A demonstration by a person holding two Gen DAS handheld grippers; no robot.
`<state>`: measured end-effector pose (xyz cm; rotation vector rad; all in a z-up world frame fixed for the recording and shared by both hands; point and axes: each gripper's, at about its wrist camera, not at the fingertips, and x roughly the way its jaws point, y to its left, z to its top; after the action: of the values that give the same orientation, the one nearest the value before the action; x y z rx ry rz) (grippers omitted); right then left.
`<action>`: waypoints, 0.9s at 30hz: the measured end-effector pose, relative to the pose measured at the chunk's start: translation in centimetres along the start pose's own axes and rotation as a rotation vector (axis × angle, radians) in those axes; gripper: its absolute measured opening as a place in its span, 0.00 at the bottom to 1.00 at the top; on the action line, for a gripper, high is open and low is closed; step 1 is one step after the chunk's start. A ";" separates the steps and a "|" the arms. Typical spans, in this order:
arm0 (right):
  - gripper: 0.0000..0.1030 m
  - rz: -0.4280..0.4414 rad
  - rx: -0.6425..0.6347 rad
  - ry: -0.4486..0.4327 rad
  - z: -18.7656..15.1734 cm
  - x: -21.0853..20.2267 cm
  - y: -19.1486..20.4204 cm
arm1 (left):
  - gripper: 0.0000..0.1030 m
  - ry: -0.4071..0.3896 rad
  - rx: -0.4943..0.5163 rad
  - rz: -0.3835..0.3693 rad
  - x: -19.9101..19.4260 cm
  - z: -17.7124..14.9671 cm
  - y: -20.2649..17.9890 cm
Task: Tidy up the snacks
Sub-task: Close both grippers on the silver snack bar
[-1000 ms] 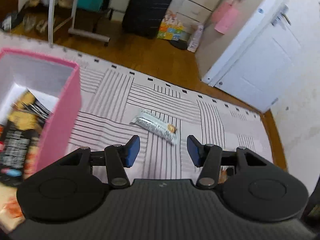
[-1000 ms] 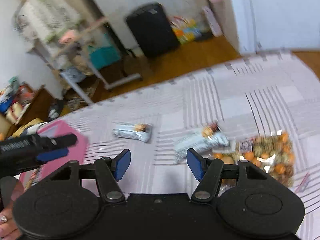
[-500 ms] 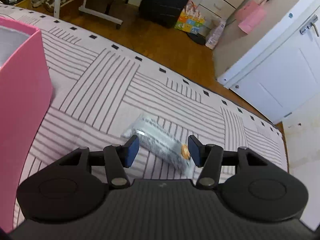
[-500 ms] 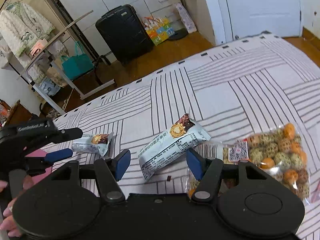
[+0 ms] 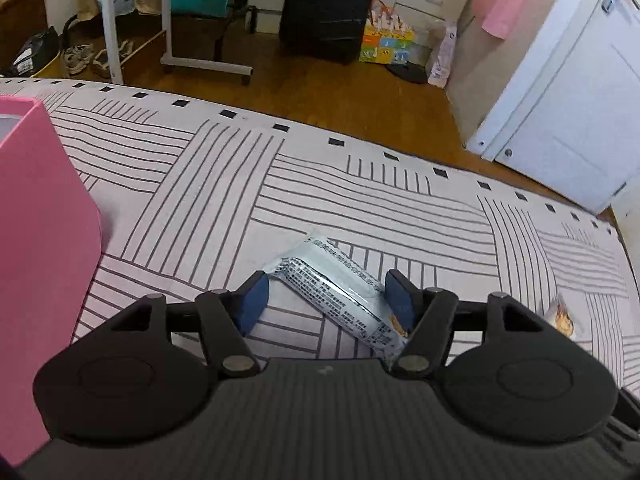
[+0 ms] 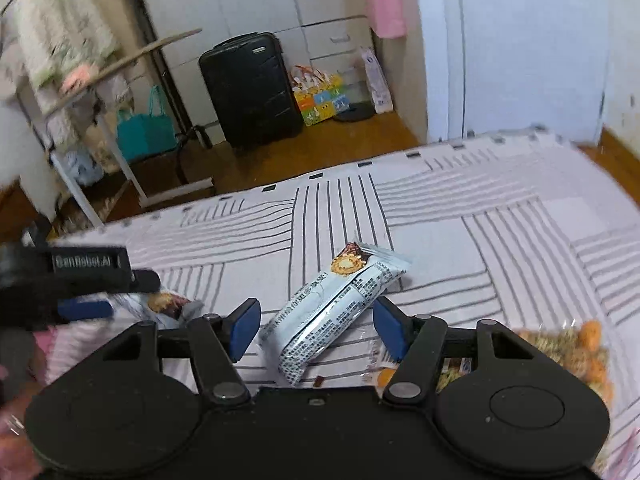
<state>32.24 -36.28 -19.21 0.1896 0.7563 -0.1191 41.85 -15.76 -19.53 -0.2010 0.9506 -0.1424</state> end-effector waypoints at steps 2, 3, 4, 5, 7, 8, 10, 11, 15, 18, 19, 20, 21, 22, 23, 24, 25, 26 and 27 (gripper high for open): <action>0.51 -0.010 -0.059 -0.014 -0.1 0.0 0.2 | 0.62 0.014 -0.001 -0.005 0.0 -0.1 -0.1; 0.43 0.004 -0.078 -0.018 0.0 -0.1 0.2 | 0.62 0.027 0.005 -0.010 0.0 -0.1 -0.1; 0.39 0.018 -0.086 -0.018 0.1 -0.2 0.2 | 0.62 0.038 0.017 -0.017 -0.1 -0.1 -0.3; 0.36 0.023 -0.096 -0.016 0.2 -0.3 0.2 | 0.62 0.045 0.029 -0.028 -0.1 -0.2 -0.5; 0.25 0.039 -0.138 -0.003 0.4 -0.6 0.3 | 0.63 0.040 0.032 -0.126 -0.4 -0.4 -0.6; 0.17 0.049 -0.152 0.005 0.5 -0.9 0.4 | 0.63 0.057 0.032 -0.170 -0.2 -0.7 -0.8; 0.14 0.079 -0.174 0.051 0.9 -1.3 0.3 | 0.61 0.067 0.057 -0.161 -0.1 -1.3 -1.4; 0.13 0.091 -0.173 0.073 1.1 -1.4 0.1 | 0.59 0.054 0.092 -0.142 -0.3 -1.5 -1.9; 0.20 0.132 -0.042 0.069 1.8 -1.2 -1.8 | 0.41 0.061 0.088 -0.124 -0.4 -1.6 -1.9; 0.33 0.165 0.053 0.054 1.5 -0.4 -2.9 | 0.36 0.071 0.081 -0.143 -0.4 -1.5 -1.7; 0.37 0.154 0.072 0.052 1.3 -0.1 -3.1 | 0.35 0.070 0.096 -0.149 -0.5 -1.6 -1.8; 0.38 0.154 0.090 0.047 1.0 0.1 -3.3 | 0.35 0.077 0.105 -0.167 -0.5 -1.6 -1.8; 0.38 0.165 0.102 0.033 0.8 0.1 -3.4 | 0.35 0.098 0.104 -0.205 -0.5 -1.6 -1.9; 0.39 0.167 0.104 0.021 0.7 0.2 -3.3 | 0.34 0.127 0.101 -0.251 -0.5 -1.5 -2.2; 0.39 0.160 0.095 0.015 0.5 0.3 -3.2 | 0.34 0.158 0.102 -0.295 -0.6 -1.5 -2.6; 0.40 0.153 0.083 0.006 0.3 0.4 -3.0 | 0.34 0.174 0.109 -0.309 -0.7 -1.6 -3.0; 0.41 0.149 0.070 -0.001 0.2 0.5 -2.8 | 0.34 0.179 0.125 -0.311 -0.9 -1.7 -3.4; 0.43 0.144 0.048 -0.004 0.0 0.5 -2.5 | 0.34 0.173 0.153 -0.301 -1.2 -1.9 -3.8; 0.44 0.130 0.018 -0.005 -0.2 0.6 -2.1 | 0.33 0.164 0.175 -0.281 -1.3 -2.0 -4.1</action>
<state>32.19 -38.30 -19.99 0.2543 0.7363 -0.0032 39.29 -19.67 -18.68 -0.1621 1.0636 -0.5054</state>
